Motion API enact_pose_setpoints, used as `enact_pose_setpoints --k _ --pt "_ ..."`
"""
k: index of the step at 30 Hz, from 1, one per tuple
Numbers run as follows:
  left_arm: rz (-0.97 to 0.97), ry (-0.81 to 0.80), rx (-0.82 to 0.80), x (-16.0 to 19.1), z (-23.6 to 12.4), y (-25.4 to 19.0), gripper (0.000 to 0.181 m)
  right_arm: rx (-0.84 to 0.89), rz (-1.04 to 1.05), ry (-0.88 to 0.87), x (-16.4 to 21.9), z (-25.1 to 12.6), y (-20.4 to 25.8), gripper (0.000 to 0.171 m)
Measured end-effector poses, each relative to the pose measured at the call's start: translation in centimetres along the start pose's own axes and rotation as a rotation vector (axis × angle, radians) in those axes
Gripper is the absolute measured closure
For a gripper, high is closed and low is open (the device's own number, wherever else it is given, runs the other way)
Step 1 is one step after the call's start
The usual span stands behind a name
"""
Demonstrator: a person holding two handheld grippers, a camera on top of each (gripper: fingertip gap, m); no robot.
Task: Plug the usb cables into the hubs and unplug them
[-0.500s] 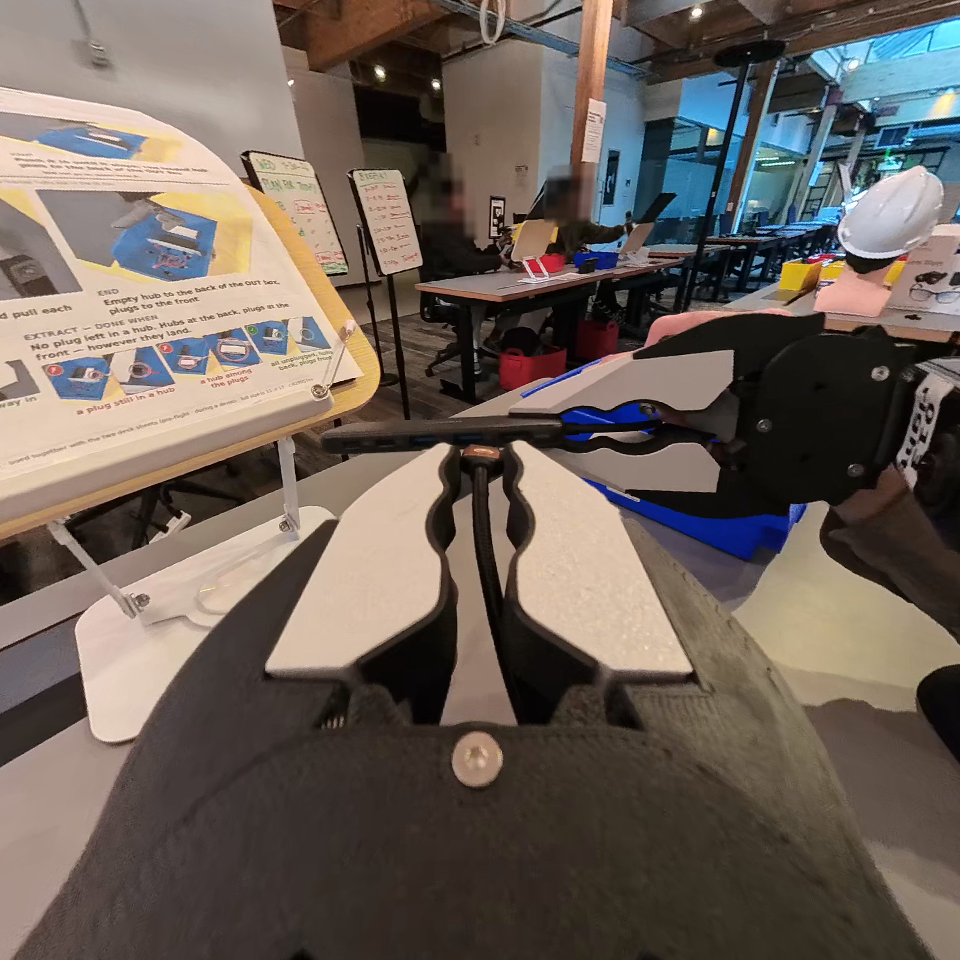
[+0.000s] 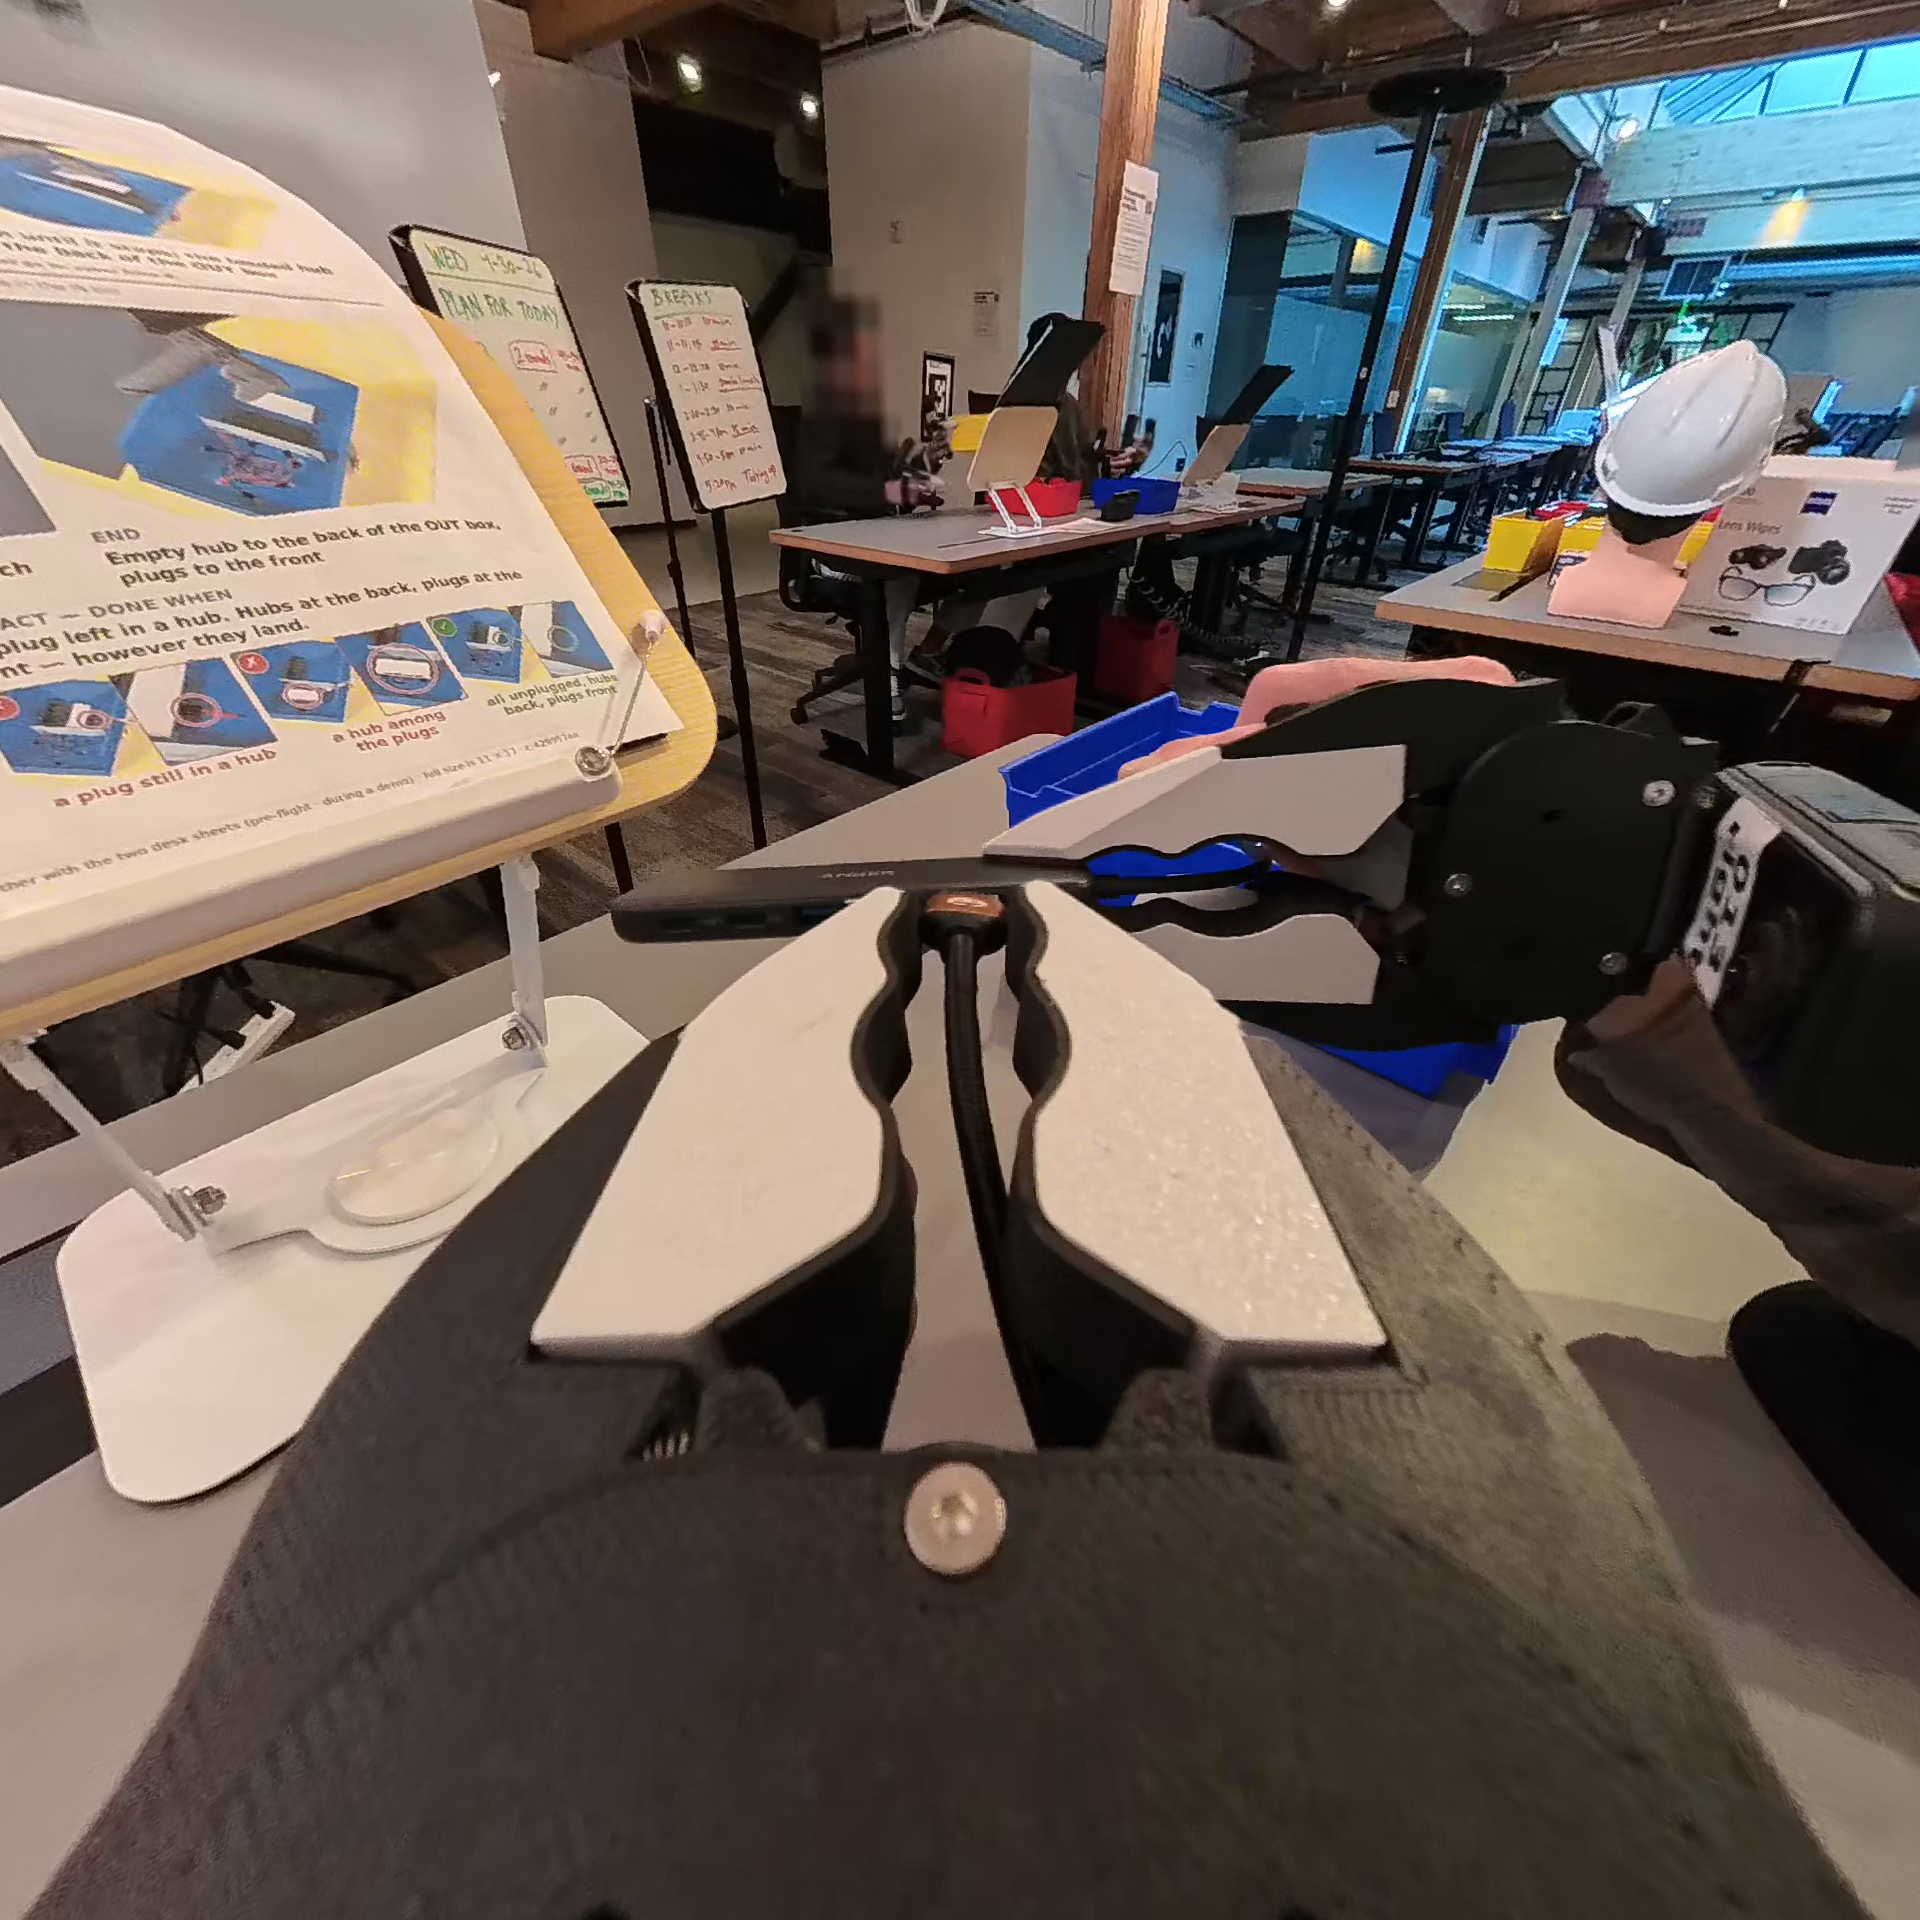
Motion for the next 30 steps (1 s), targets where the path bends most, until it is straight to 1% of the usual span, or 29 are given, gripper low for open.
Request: enact_pose_setpoints --k 19,30 --pt "0.011 -0.005 -0.003 -0.2 -0.1 -0.1 0.166 -0.011 -0.013 0.005 -0.4 -0.1 -0.1 0.162" --pt "0.028 -0.002 -0.013 0.6 0.3 -0.1 0.166 0.006 -0.005 0.007 -0.6 -0.5 -1.2 0.162"
Point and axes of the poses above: each gripper's, where its closed fingertips meet, z out along the fingers, x out of its underside, y = z × x across the jaws, the point moved 5 cm from there along -z, back along the fingers, and after that the axes turned 4 degrees about x, right-handed, at the moved point
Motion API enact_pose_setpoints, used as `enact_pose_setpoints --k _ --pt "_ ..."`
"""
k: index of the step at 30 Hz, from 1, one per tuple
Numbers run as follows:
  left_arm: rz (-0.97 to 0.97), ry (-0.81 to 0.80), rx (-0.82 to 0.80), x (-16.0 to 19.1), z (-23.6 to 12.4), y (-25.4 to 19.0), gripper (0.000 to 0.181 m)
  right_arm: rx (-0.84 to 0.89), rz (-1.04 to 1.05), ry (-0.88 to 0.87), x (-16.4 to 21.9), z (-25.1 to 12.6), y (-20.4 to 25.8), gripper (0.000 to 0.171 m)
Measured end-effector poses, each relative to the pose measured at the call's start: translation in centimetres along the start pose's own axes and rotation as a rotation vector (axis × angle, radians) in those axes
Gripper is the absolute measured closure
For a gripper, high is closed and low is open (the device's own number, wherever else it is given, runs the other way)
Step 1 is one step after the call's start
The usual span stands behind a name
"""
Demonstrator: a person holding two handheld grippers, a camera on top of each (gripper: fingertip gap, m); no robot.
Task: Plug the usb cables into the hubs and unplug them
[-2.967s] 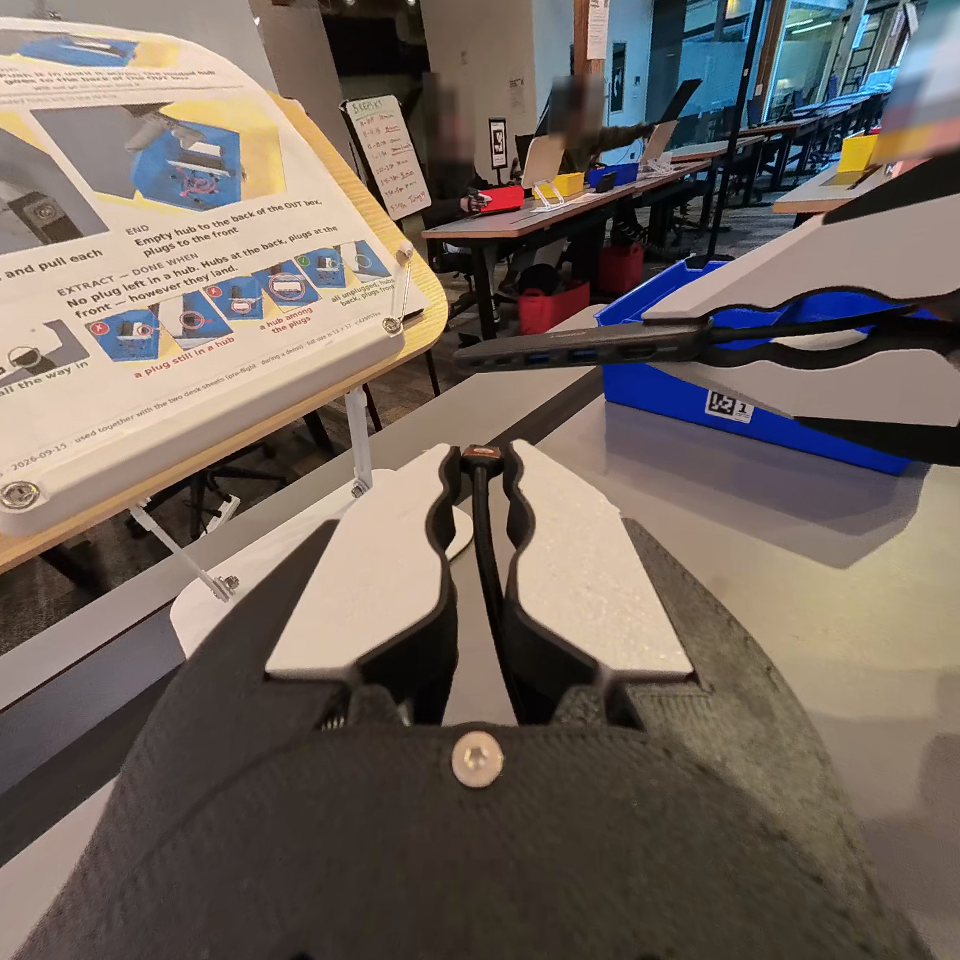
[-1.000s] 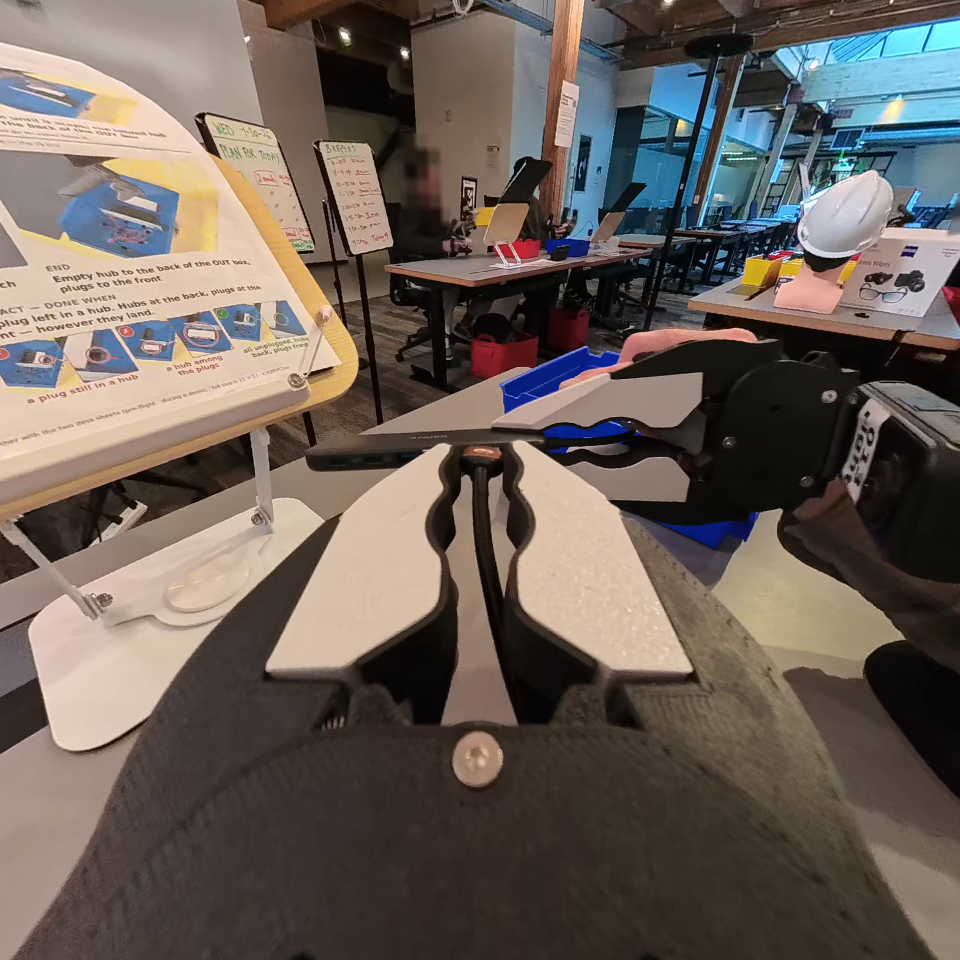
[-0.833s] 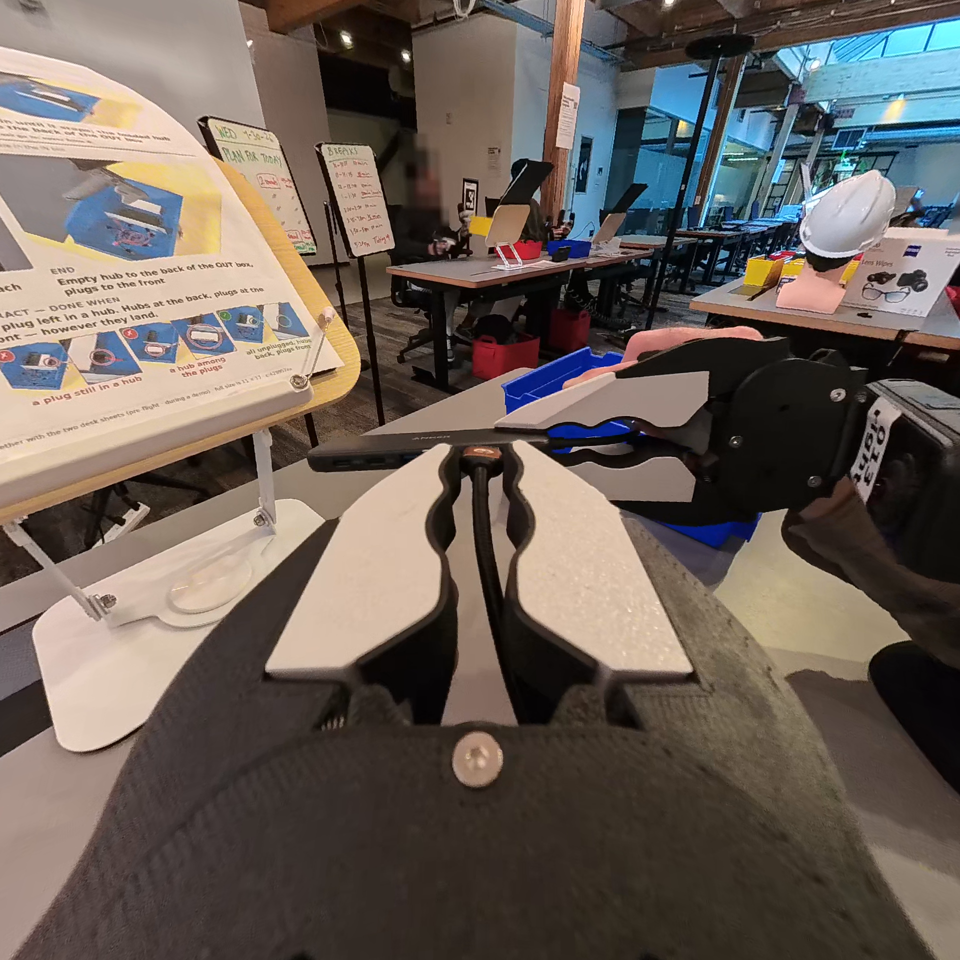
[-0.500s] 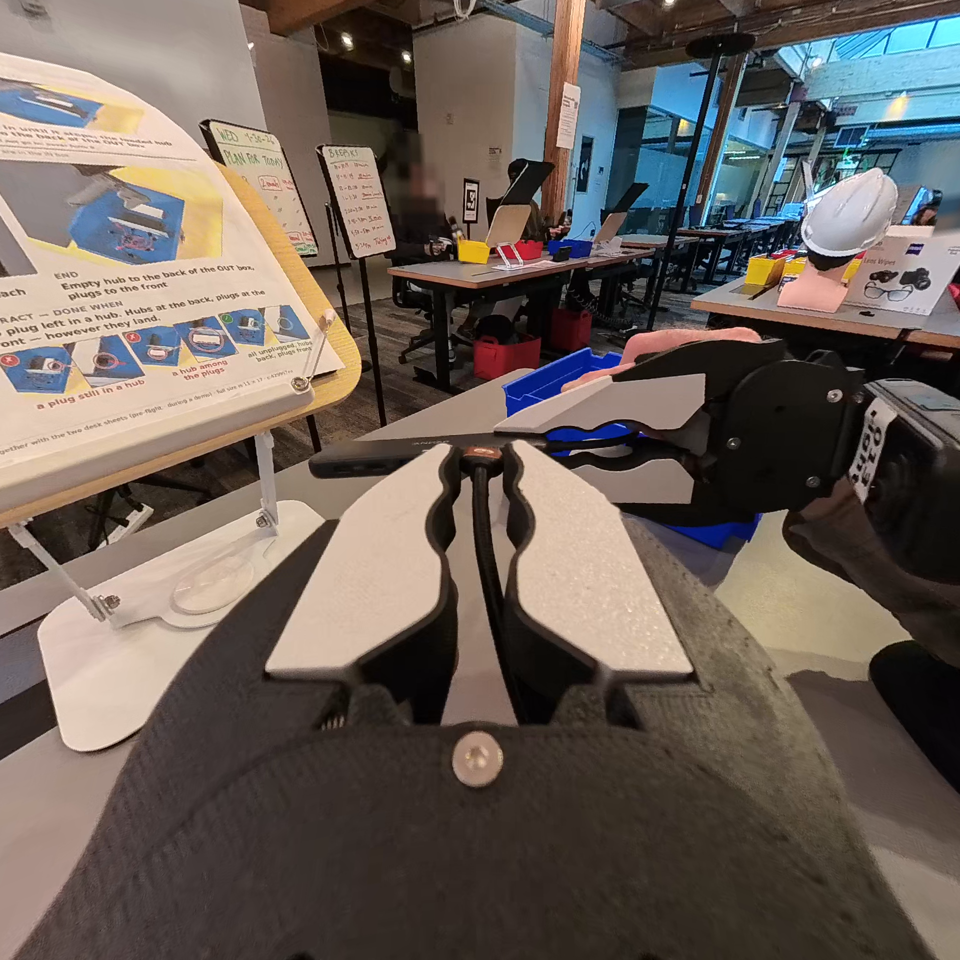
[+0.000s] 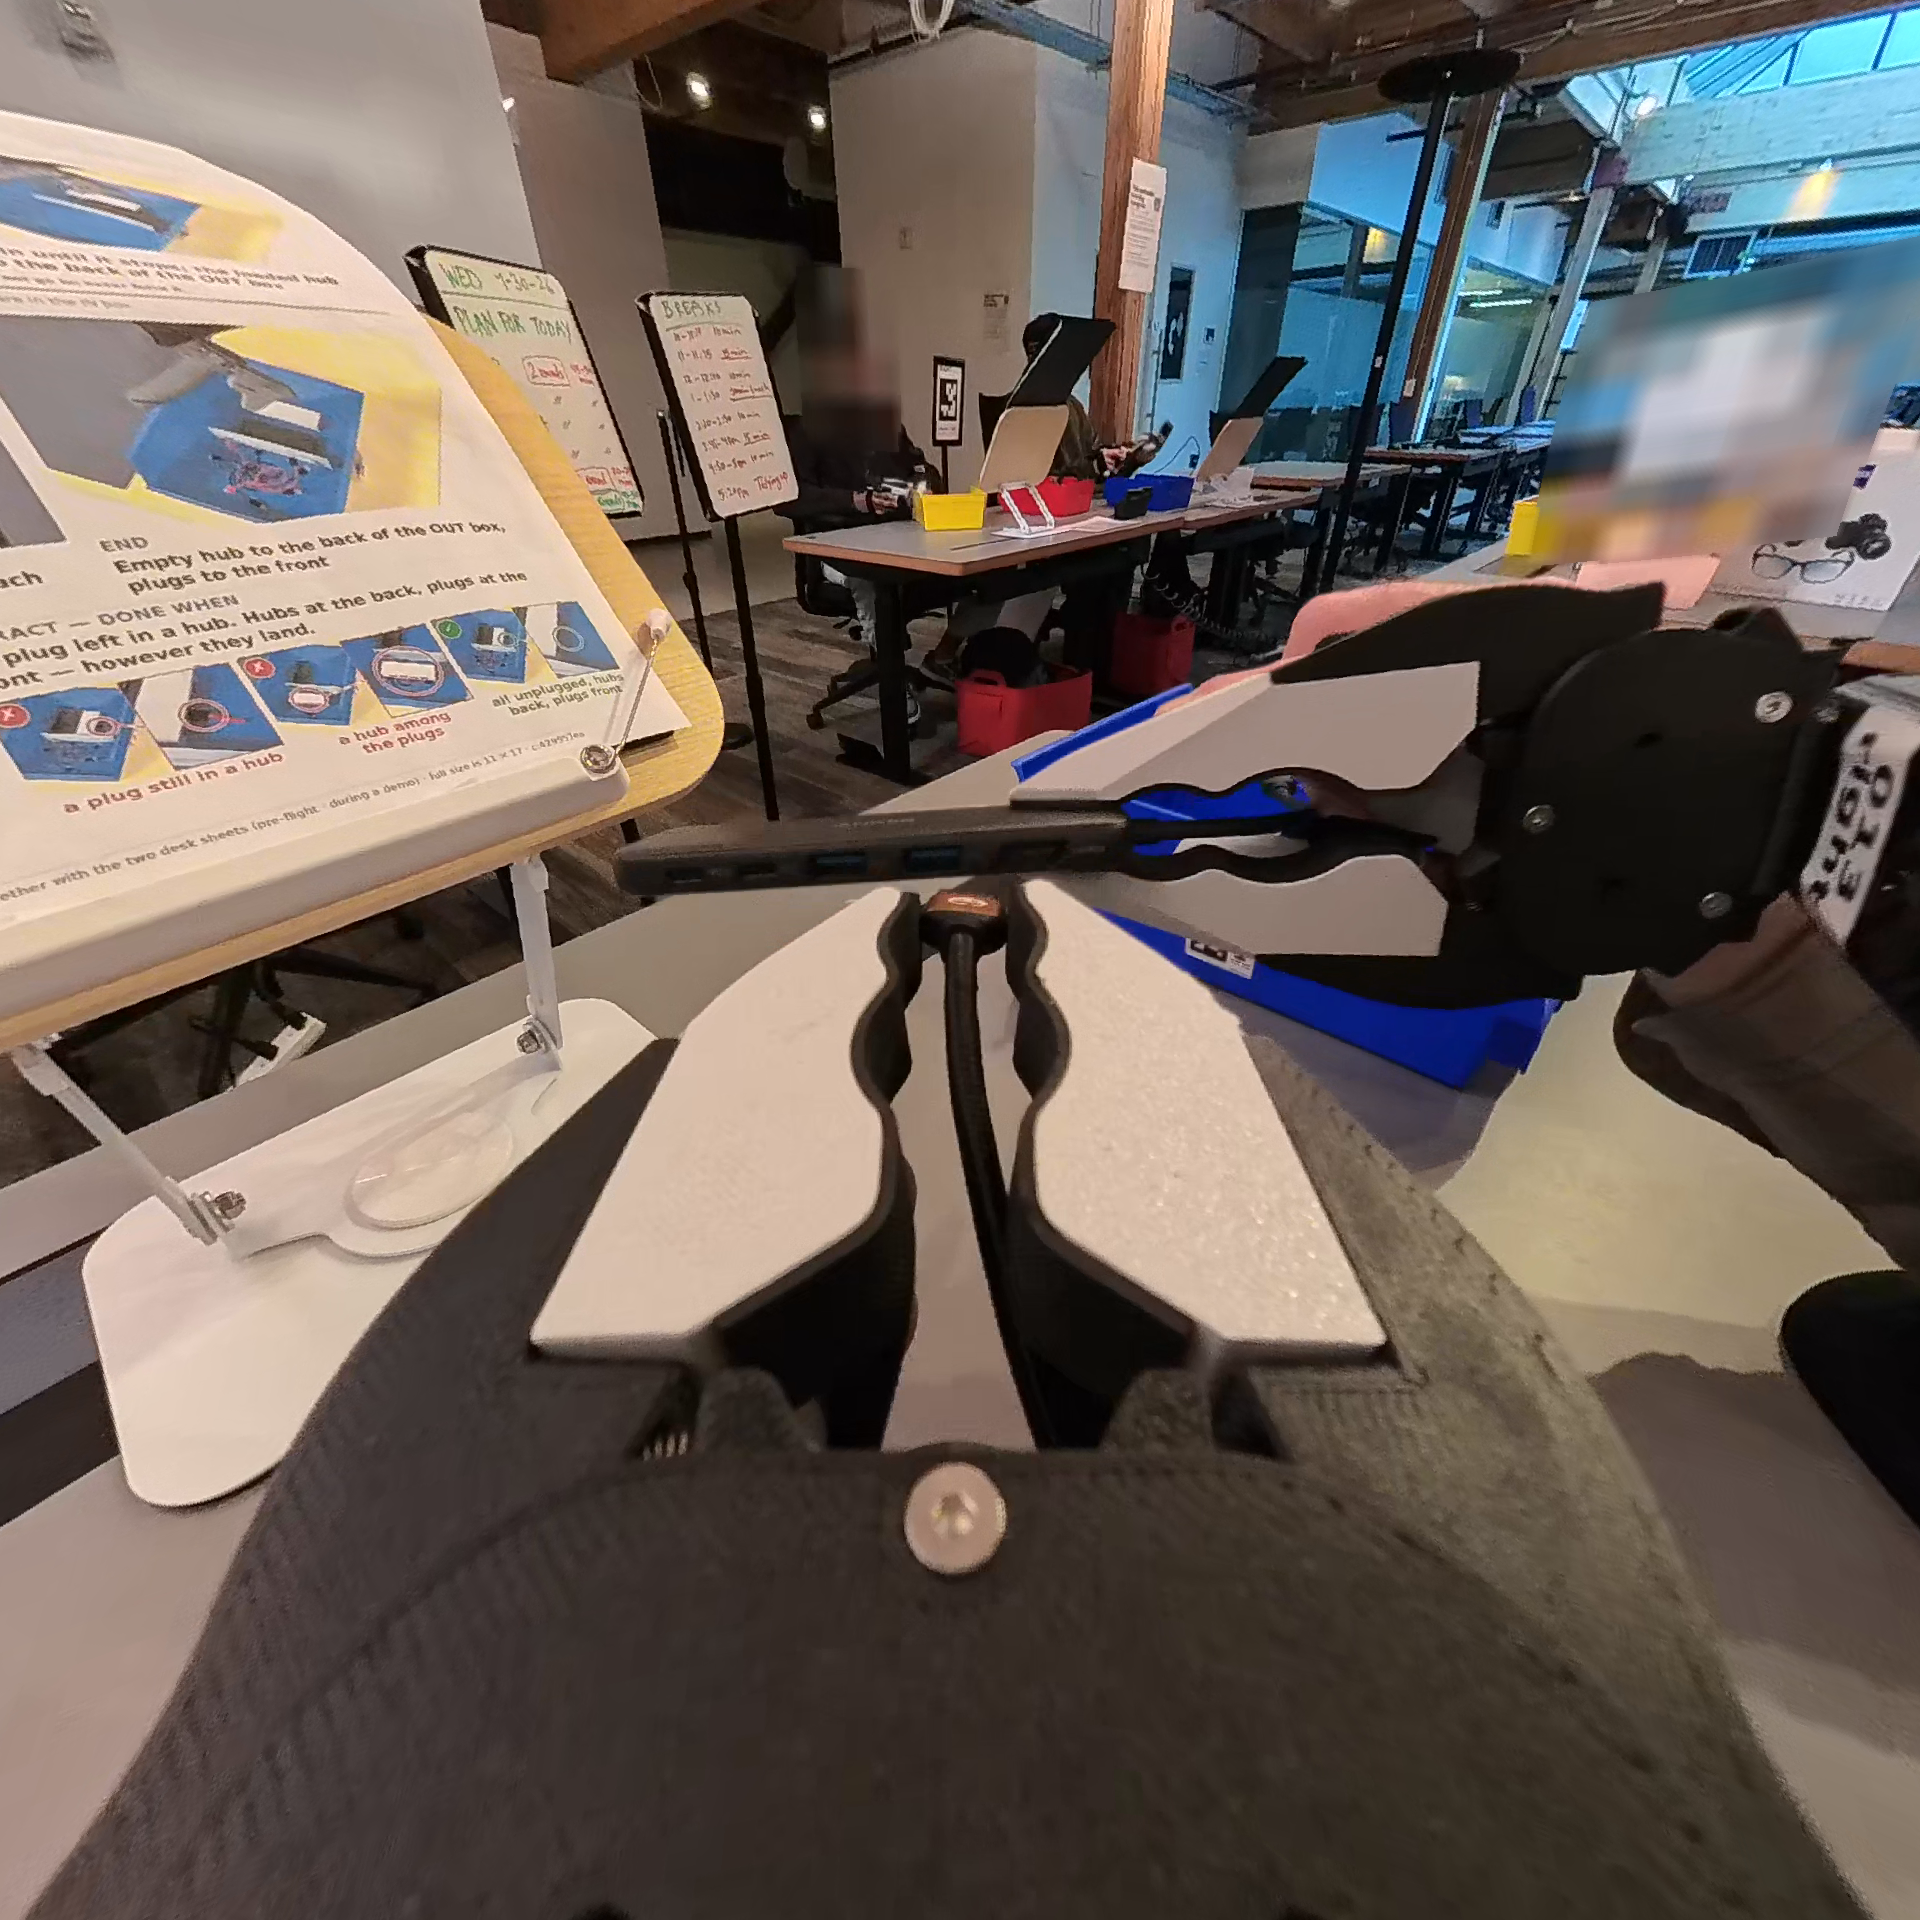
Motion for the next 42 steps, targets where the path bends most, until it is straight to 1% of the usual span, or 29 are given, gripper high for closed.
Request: enact_pose_setpoints --k 12,19,30,42 --pt "0.005 0.018 0.002 1.0 0.5 -0.2 0.166 0.014 0.001 0.003 0.0 -0.3 -0.7 0.162" --pt "0.006 0.014 0.004 0.9 0.4 -0.3 0.166 0.007 0.0 0.004 0.0 -0.3 -0.6 0.162" --pt "0.02 -0.03 0.04 0.0 0.0 -1.0 0.166 0.004 -0.001 -0.01 -0.3 -0.5 -0.8 0.162" --pt "0.01 -0.095 0.04 -0.9 -0.5 -0.4 0.166 0.015 -0.004 -0.044 -1.1 -0.9 -1.2 0.162"
Point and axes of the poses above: each gripper's, where its closed fingertips meet, z out along the fingers, x out of its underside, y = z × x across the jaws, the point moved 5 cm from there along -z, back along the fingers, and after that the axes turned 4 degrees about x, right-handed, at the moved point
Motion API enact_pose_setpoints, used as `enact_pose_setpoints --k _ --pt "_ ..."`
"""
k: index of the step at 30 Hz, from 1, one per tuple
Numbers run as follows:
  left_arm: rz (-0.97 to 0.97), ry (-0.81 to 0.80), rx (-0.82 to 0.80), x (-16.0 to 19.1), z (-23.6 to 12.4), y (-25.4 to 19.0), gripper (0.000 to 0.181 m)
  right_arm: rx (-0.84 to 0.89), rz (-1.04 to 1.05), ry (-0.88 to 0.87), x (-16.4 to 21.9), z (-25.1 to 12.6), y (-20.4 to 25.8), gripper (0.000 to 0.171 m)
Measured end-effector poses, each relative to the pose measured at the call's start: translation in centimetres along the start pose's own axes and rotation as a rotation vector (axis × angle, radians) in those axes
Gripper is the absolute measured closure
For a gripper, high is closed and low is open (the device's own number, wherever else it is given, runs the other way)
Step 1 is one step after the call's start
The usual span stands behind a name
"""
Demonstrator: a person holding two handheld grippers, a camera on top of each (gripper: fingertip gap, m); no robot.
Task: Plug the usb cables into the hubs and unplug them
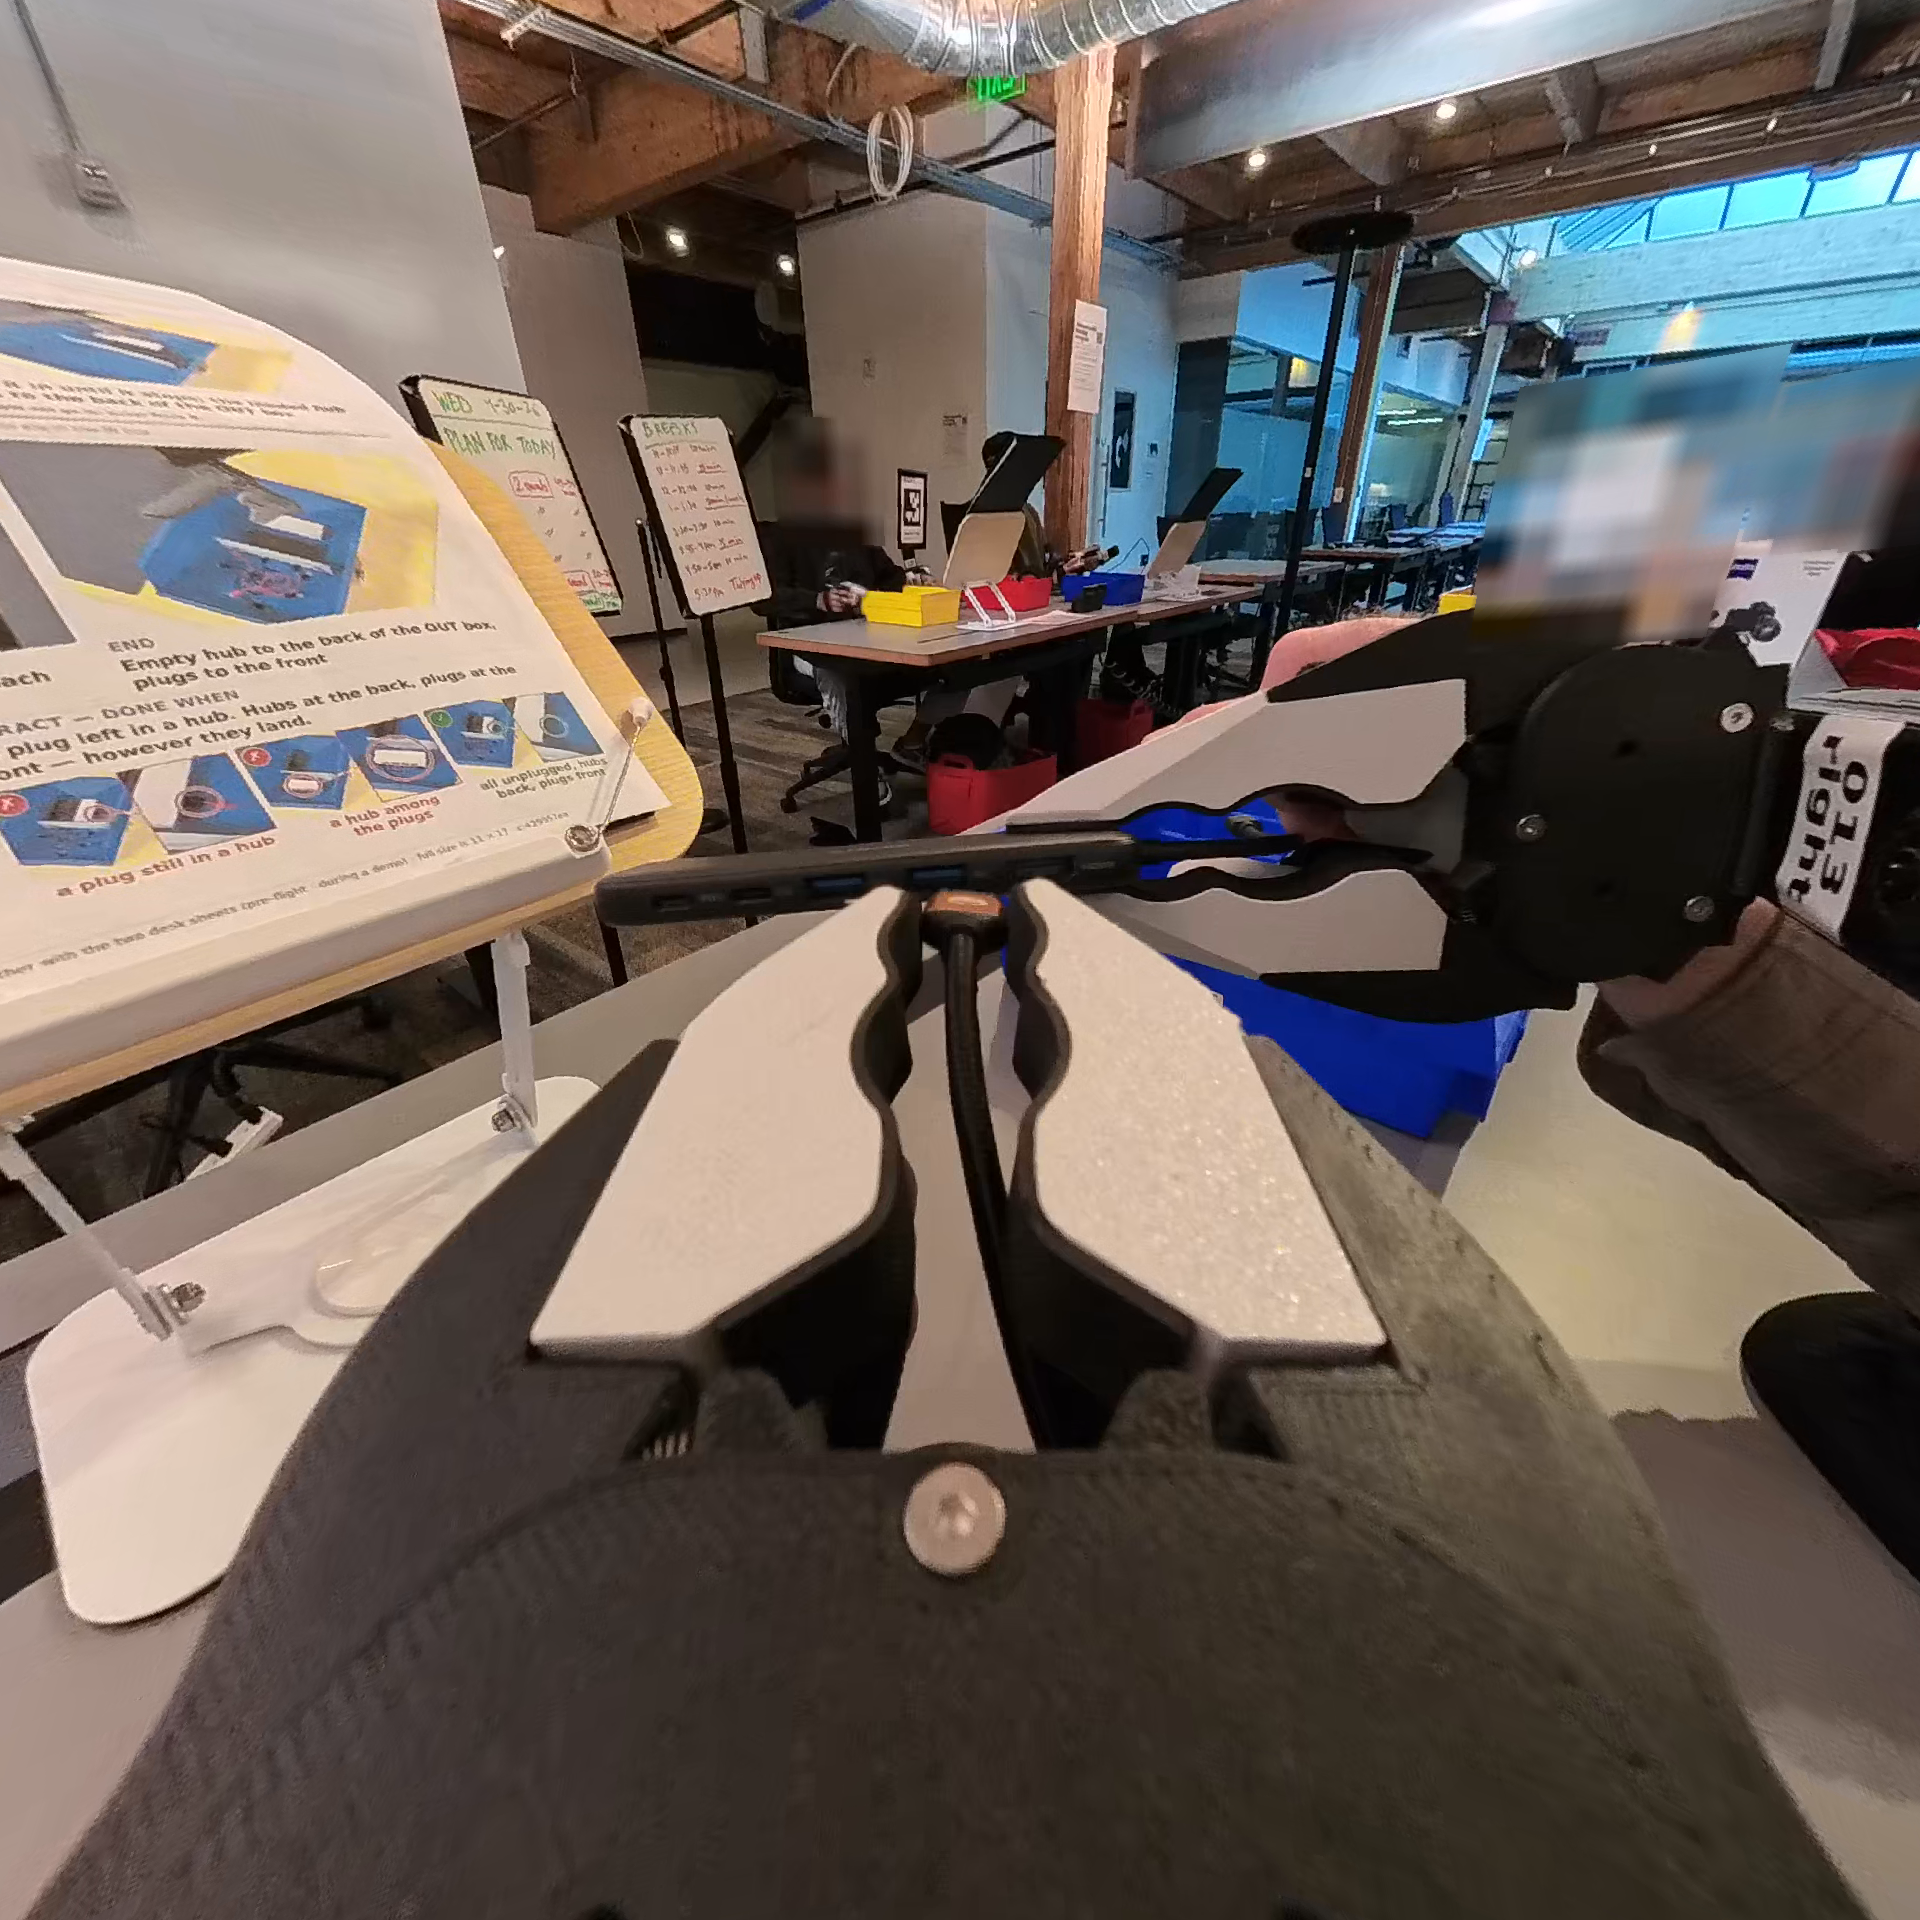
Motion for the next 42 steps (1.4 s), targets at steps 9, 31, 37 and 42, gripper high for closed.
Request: enact_pose_setpoints --k 9,31,37,42 --pt "-0.002 -0.005 -0.01 -0.2 -0.1 0.2 0.166 0.018 -0.019 -0.026 -1.0 -0.1 -0.2 0.162" --pt "-0.03 -0.045 -0.039 -0.7 -0.5 0.5 0.166 0.082 -0.066 -0.027 -2.0 0.1 -0.4 0.162" --pt "-0.038 -0.047 -0.039 -0.7 -0.6 0.6 0.166 0.094 -0.07 -0.031 -2.3 0.2 -0.4 0.162" --pt "-0.035 -0.053 -0.037 -0.9 -0.6 0.5 0.166 0.106 -0.076 -0.033 -2.6 0.1 -0.6 0.162"
Point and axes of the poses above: each gripper's, where its closed fingertips meet, z out along the fingers, x out of its underside, y = z × x across the jaws, the point moved 5 cm from there along -z, back along the fingers, and after that the axes turned 4 degrees about x, right-handed, at the moved point
